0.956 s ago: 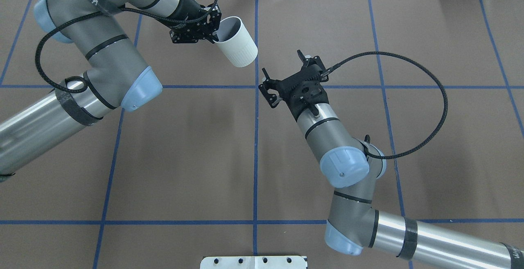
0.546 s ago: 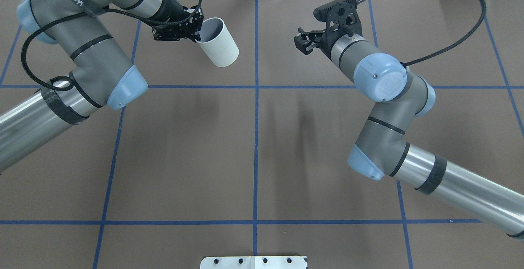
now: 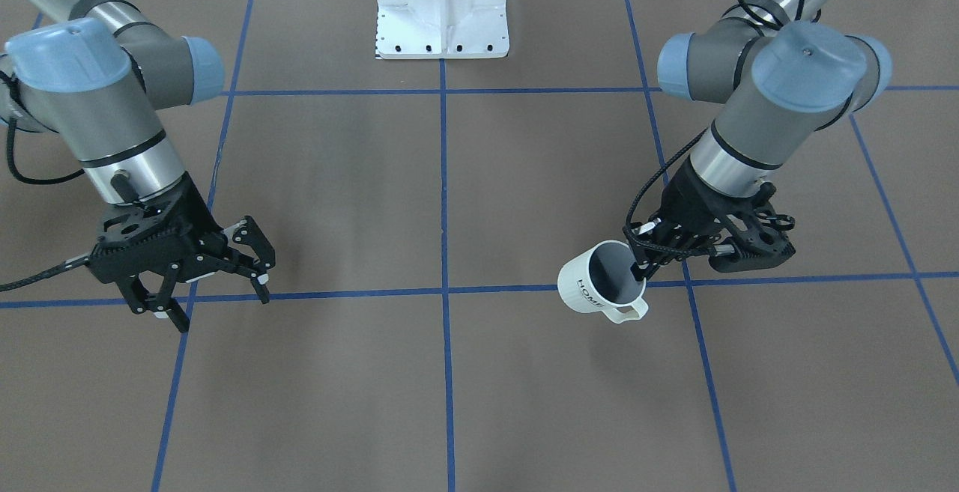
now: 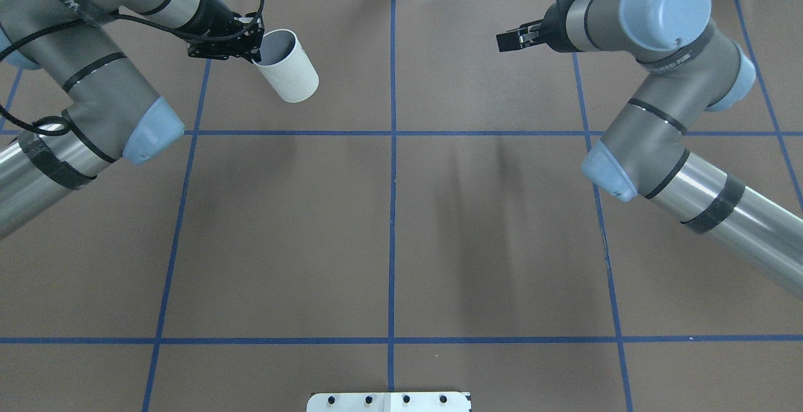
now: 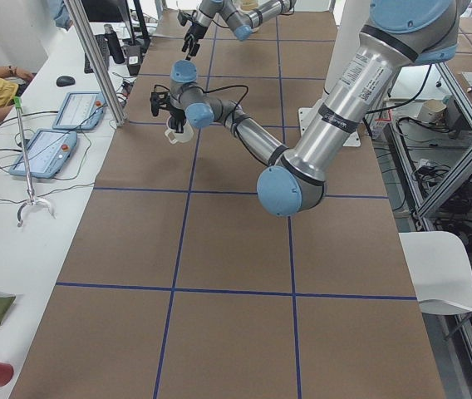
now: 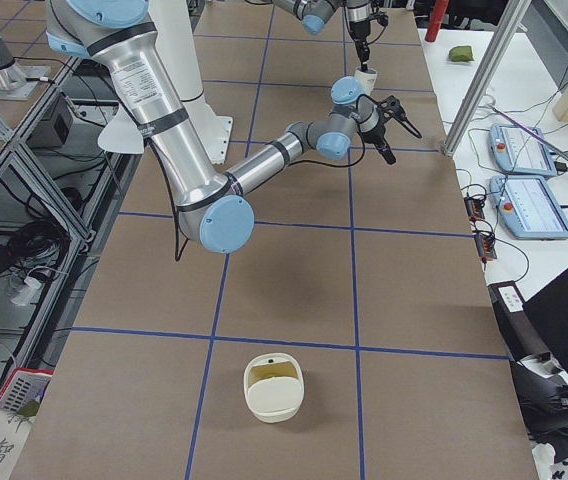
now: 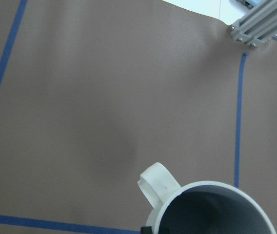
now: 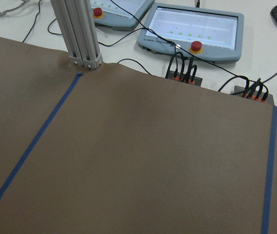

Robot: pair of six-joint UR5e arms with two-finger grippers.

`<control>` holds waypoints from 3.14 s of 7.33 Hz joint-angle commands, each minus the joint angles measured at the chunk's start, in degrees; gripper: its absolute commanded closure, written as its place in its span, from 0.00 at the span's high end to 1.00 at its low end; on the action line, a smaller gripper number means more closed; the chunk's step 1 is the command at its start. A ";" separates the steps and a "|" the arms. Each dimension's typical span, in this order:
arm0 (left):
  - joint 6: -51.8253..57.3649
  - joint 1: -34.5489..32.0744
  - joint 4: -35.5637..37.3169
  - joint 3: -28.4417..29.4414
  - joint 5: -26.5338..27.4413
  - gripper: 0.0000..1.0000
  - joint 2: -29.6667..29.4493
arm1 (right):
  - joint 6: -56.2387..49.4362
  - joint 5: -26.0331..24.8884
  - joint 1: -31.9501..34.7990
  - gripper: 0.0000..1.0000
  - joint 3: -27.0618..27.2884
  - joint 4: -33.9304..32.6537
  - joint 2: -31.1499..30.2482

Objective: Left arm hands cup to right arm to dump lemon

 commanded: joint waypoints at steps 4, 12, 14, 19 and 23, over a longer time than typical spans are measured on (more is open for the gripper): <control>22.40 -5.36 -0.26 -4.26 0.34 0.00 16.42 | -9.41 16.89 12.64 1.00 3.33 -16.25 -5.87; 29.92 -6.33 -8.00 -4.88 0.61 1.00 27.96 | -40.77 25.17 27.68 1.00 3.59 -31.38 -15.72; 33.57 -10.00 -6.78 -5.14 0.00 1.00 27.79 | -40.95 24.55 27.68 1.00 3.59 -27.01 -19.95; 70.64 -35.22 17.29 -5.84 -10.99 1.00 30.58 | -41.57 24.37 29.35 1.00 4.38 -29.08 -20.84; 76.12 -39.38 32.87 -13.54 -9.76 1.00 35.32 | -41.75 20.53 27.86 1.00 5.35 -30.94 -22.76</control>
